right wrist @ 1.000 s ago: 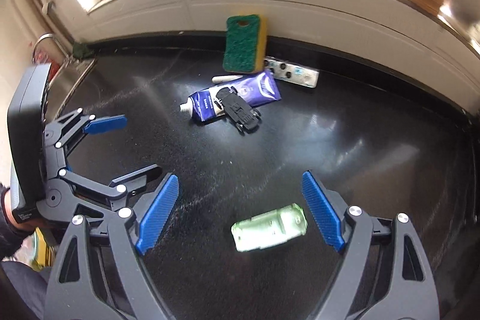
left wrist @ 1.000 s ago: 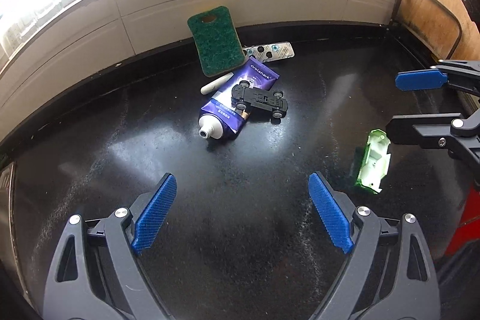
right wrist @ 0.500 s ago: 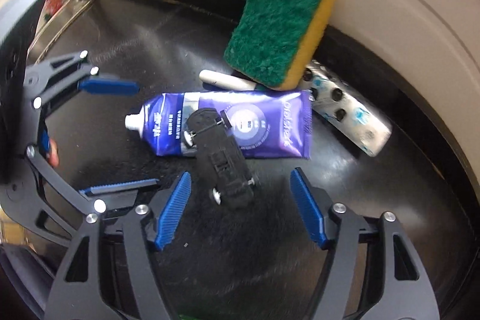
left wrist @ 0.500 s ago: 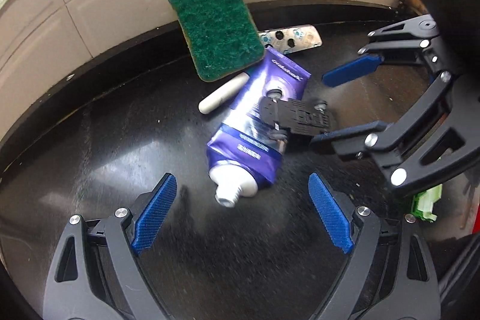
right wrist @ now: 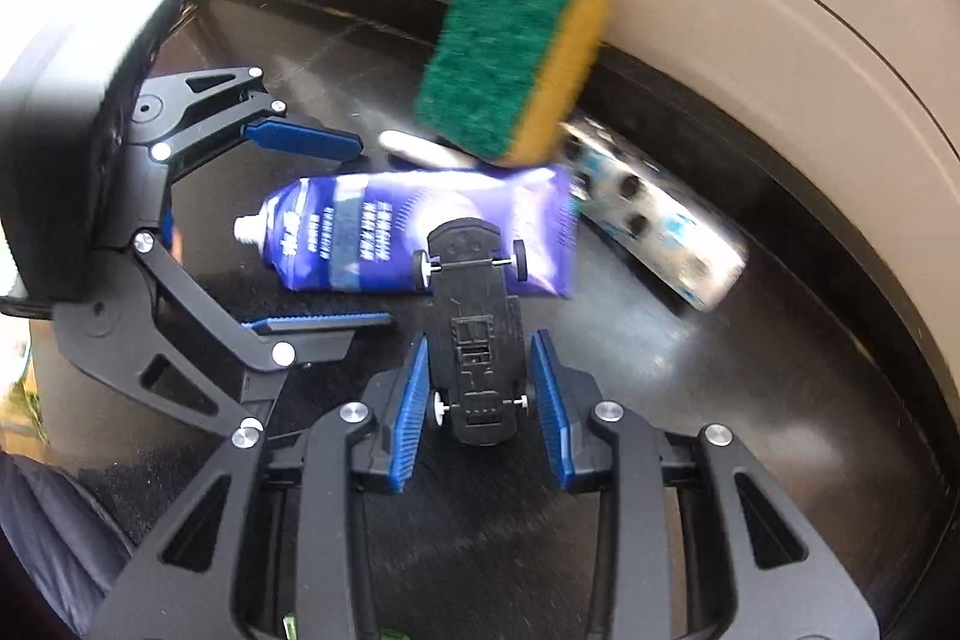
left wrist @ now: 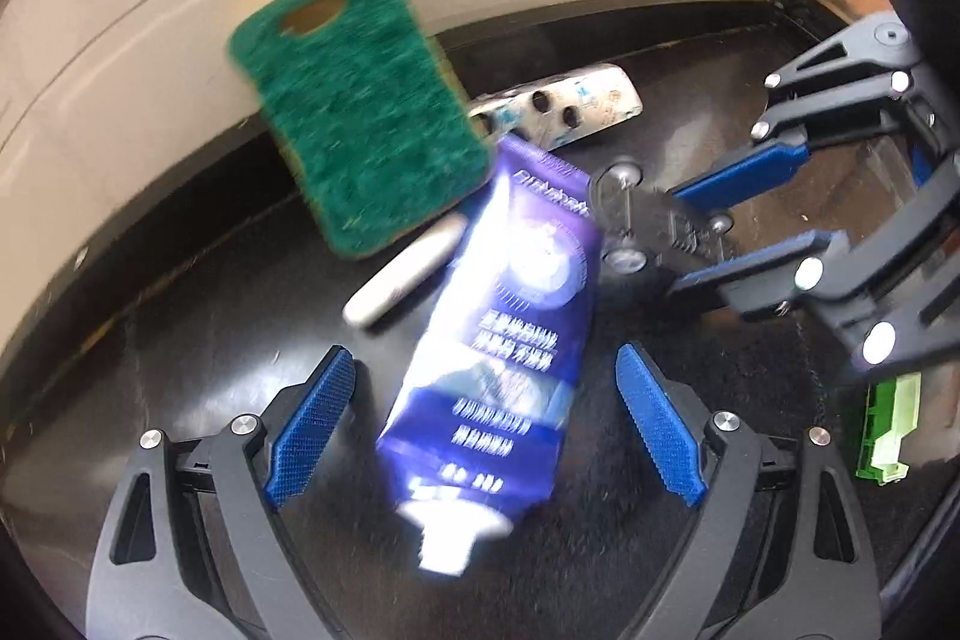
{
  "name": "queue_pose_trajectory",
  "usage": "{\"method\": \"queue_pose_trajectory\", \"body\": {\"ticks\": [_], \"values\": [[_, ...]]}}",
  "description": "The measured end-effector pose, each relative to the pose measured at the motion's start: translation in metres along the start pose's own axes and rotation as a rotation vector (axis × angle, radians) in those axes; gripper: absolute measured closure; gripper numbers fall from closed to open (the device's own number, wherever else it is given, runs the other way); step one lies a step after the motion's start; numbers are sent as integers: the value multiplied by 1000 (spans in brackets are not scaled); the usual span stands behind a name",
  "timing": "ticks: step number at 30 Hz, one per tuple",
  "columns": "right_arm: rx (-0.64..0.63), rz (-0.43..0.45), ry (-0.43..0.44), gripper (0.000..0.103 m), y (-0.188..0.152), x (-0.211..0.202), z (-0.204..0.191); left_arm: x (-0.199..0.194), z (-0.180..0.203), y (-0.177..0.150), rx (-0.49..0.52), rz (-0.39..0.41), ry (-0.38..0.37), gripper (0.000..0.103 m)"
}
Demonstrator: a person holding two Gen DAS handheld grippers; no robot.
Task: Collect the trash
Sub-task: 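Grasp the purple toothpaste tube with the left tool while the right tool grasps the black toy car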
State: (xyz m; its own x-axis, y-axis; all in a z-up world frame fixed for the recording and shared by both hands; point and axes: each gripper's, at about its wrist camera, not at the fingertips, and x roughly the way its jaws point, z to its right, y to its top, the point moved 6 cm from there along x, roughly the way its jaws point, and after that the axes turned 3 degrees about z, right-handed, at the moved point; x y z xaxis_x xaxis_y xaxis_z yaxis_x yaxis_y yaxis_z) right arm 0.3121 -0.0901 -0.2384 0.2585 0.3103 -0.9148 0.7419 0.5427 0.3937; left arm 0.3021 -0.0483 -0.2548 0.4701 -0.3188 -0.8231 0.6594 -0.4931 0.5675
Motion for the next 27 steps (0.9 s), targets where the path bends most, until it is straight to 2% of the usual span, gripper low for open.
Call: {"method": "queue_pose_trajectory", "body": {"ticks": [4, 7, 10, 11, 14, 16, 20, 27], "values": [[84, 13, -12, 69, -13, -17, 20, 0, 12, 8, 25, 12, -14, 47], [141, 30, -18, 69, -21, -30, 30, -2, 26, 8, 20, -9, -6, 53], [182, 50, -26, 69, -23, -42, 33, -16, 38, 6, -41, -11, -17, 55], [191, 59, -32, 69, -25, -47, 35, -23, 41, 6, -64, -6, -17, 81], [205, 82, -46, 69, -30, -64, 32, -41, 44, 7, -147, -3, -22, 92], [207, 101, -54, 69, -32, -74, 27, -56, 44, 5, -188, 12, -13, 95], [223, 136, -65, 69, -43, -96, 11, -64, 52, -8, -282, -14, -42, 96], [243, 179, -98, 69, -62, -130, -13, -82, 68, -17, -254, -25, 25, 97]]}}
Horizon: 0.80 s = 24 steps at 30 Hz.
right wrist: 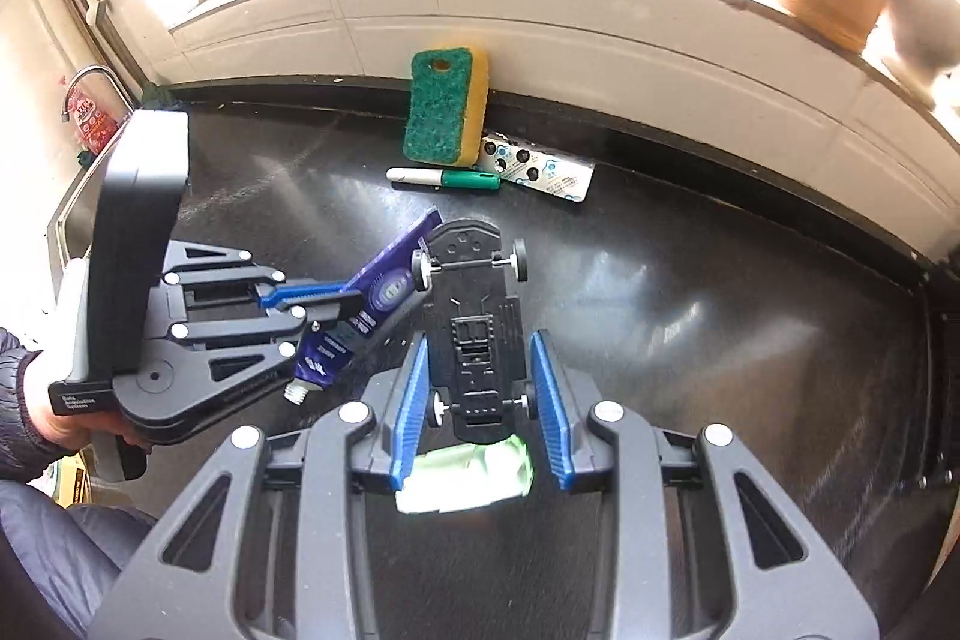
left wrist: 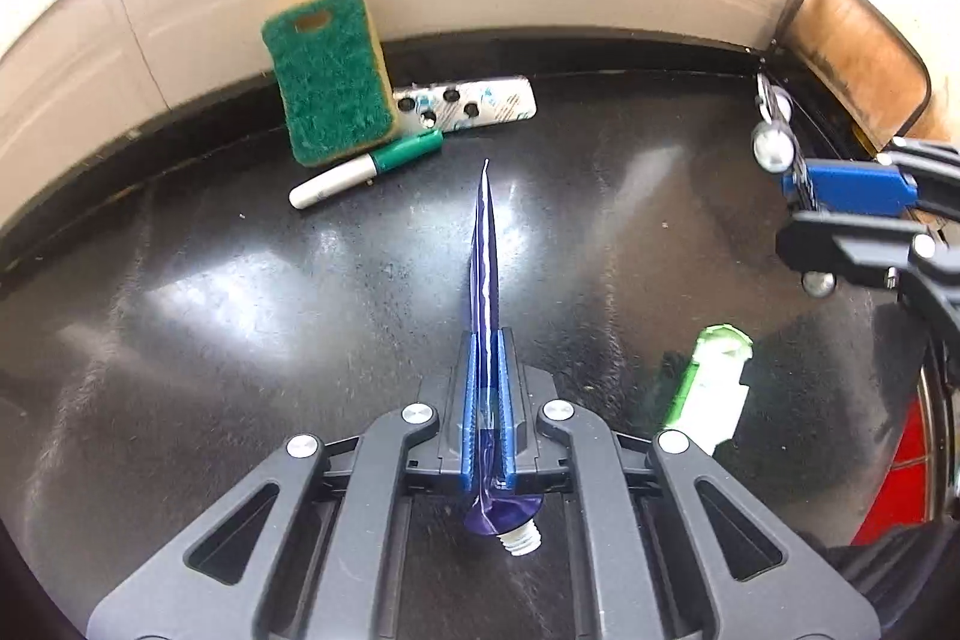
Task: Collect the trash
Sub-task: 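Carry the tube and toy car to the bin and open both tools over it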
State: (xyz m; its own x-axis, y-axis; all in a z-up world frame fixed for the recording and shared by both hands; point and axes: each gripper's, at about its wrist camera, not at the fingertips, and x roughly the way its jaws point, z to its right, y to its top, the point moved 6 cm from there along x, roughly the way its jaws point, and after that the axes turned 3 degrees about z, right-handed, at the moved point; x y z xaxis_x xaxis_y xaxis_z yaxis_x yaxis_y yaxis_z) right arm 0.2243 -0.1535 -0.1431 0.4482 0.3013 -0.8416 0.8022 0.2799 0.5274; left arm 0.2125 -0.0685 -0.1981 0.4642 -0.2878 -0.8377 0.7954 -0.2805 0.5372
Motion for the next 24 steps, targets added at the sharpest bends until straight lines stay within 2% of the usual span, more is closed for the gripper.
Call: {"method": "queue_pose_trajectory", "body": {"ticks": [8, 14, 24], "values": [[-11, 23, -11, 69, -22, -29, -22, -59, 14, -21, -15, 26, 59, 97], [-39, 23, -2, 69, -33, -39, -40, -81, 18, -42, -34, 41, 93, 97], [-114, 21, 47, 69, -30, -38, -85, -126, -6, -66, -103, 90, 192, 97]]}}
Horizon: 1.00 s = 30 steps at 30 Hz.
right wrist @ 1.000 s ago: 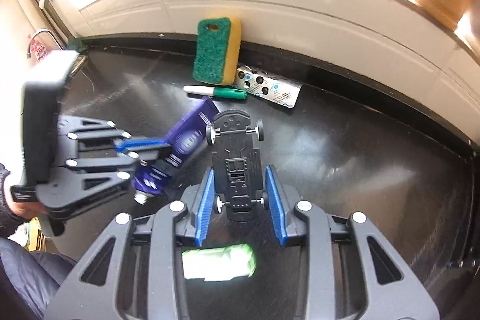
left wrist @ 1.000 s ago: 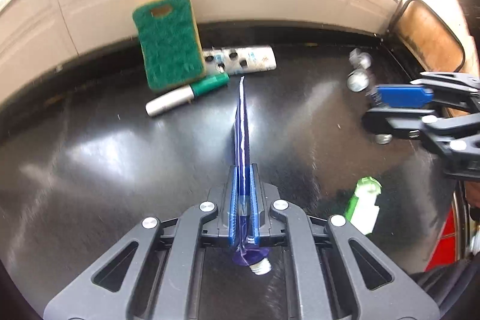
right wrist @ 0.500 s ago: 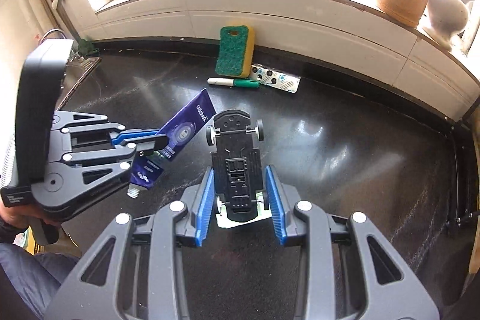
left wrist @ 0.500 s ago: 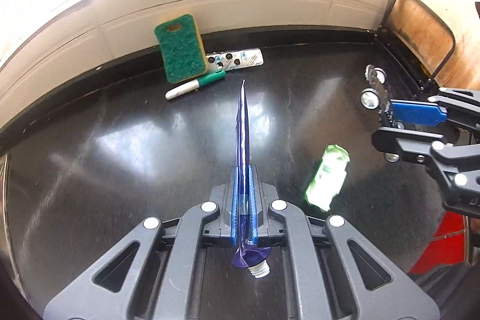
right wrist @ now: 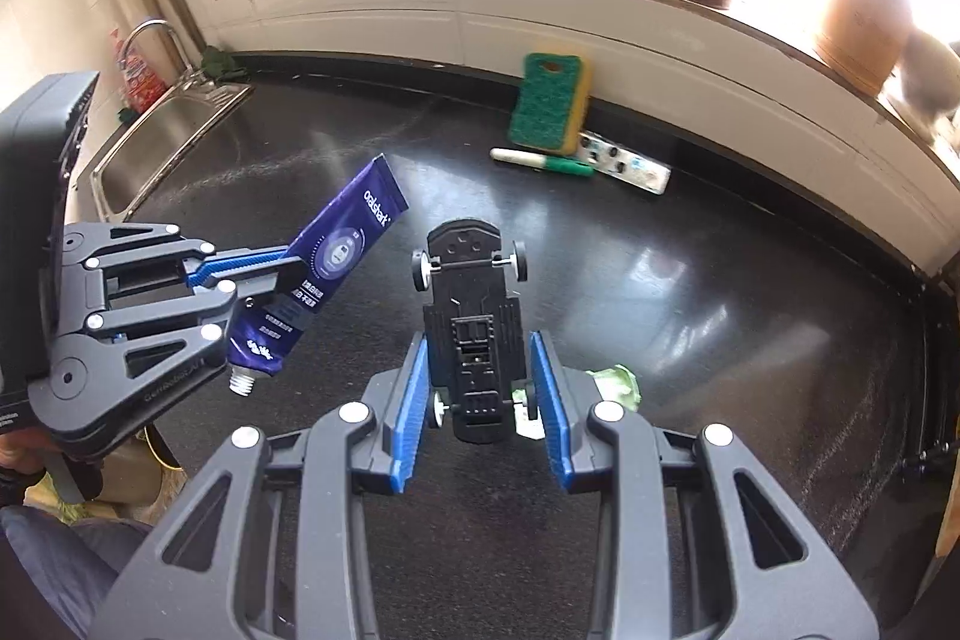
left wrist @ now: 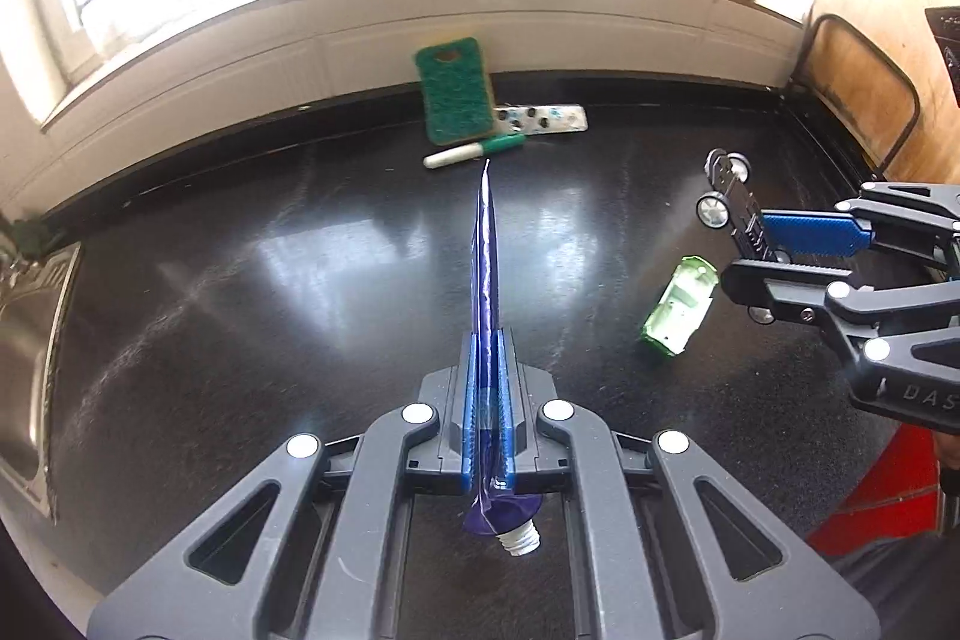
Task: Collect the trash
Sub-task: 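Carry the tube and toy car to the bin and open both tools over it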
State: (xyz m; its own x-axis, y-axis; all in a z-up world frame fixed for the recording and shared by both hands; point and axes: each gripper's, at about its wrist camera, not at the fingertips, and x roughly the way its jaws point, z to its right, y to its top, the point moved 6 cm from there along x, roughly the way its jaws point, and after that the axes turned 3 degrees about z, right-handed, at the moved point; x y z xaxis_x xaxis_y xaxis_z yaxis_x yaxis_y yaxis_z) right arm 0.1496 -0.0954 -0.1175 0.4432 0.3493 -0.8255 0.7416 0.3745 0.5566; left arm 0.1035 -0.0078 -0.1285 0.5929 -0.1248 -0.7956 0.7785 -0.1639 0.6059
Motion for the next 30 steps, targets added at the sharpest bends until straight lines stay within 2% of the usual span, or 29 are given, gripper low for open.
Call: {"method": "queue_pose_trajectory", "body": {"ticks": [5, 9, 16, 20, 25, 30], "values": [[-93, 0, 80, 69, 17, 14, -54, -32, -45, -19, -94, 24, 87, 97], [-194, -4, 175, 69, 30, 28, -115, -65, -92, -47, -178, 38, 197, 97], [-393, -33, 353, 69, 40, 46, -239, -130, -173, -124, -364, 24, 433, 97], [-516, -60, 464, 69, 31, 51, -316, -163, -211, -176, -506, -1, 531, 97], [-662, -110, 591, 69, 7, 53, -405, -193, -240, -233, -655, -32, 627, 97], [-788, -166, 670, 69, -24, 56, -472, -212, -259, -286, -788, -60, 676, 97]]}}
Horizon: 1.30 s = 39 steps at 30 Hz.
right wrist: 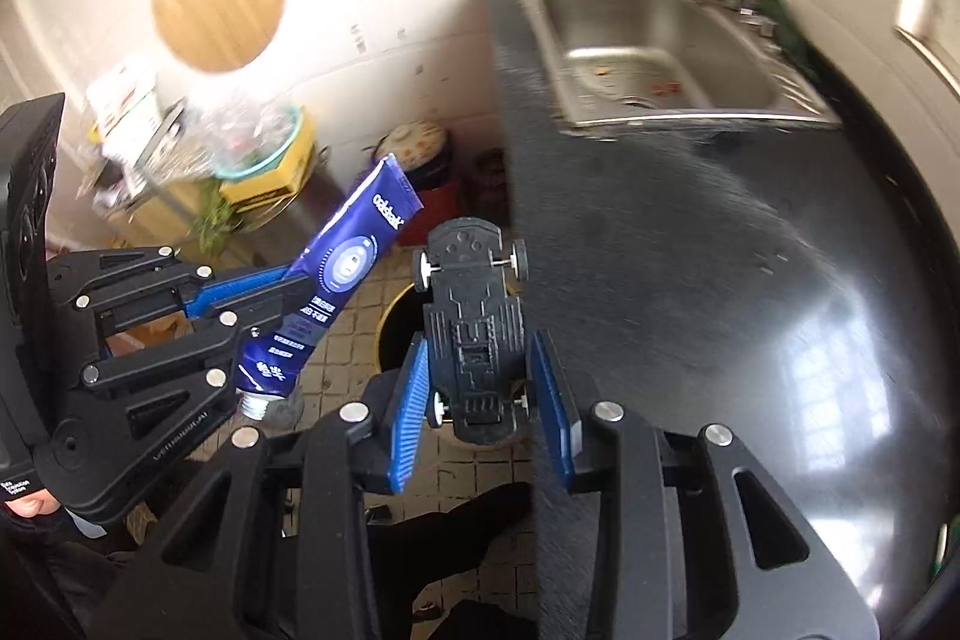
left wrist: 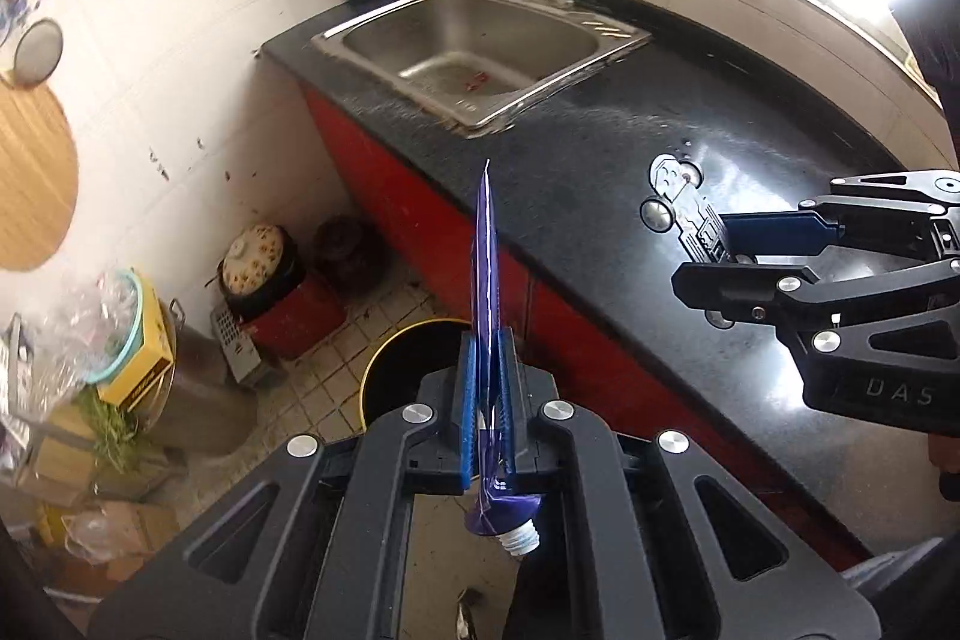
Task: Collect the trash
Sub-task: 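Carry the tube and toy car to the bin and open both tools over it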
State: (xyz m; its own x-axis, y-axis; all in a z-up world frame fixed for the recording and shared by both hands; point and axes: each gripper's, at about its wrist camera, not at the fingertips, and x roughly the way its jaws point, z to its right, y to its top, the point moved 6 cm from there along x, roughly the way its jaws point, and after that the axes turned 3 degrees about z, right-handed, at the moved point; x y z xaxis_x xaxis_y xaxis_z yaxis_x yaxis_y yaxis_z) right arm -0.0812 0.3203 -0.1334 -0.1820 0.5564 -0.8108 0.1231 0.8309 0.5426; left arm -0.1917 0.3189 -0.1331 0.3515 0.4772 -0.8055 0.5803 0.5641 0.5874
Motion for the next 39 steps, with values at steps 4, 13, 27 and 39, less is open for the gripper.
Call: {"method": "queue_pose_trajectory", "body": {"ticks": [4, 13, 27, 39], "values": [[-51, -46, 43, 69, 13, 33, -28, 13, -28, -20, -71, -37, 16, 97], [-76, -138, 66, 69, 33, 115, -51, 81, -68, -53, -179, -93, -22, 97], [-75, -208, 52, 68, 45, 171, -53, 137, -92, -59, -248, -123, -72, 97], [-45, -166, 40, 39, 51, 156, -46, 126, -104, -58, -232, -96, -16, 37]]}}
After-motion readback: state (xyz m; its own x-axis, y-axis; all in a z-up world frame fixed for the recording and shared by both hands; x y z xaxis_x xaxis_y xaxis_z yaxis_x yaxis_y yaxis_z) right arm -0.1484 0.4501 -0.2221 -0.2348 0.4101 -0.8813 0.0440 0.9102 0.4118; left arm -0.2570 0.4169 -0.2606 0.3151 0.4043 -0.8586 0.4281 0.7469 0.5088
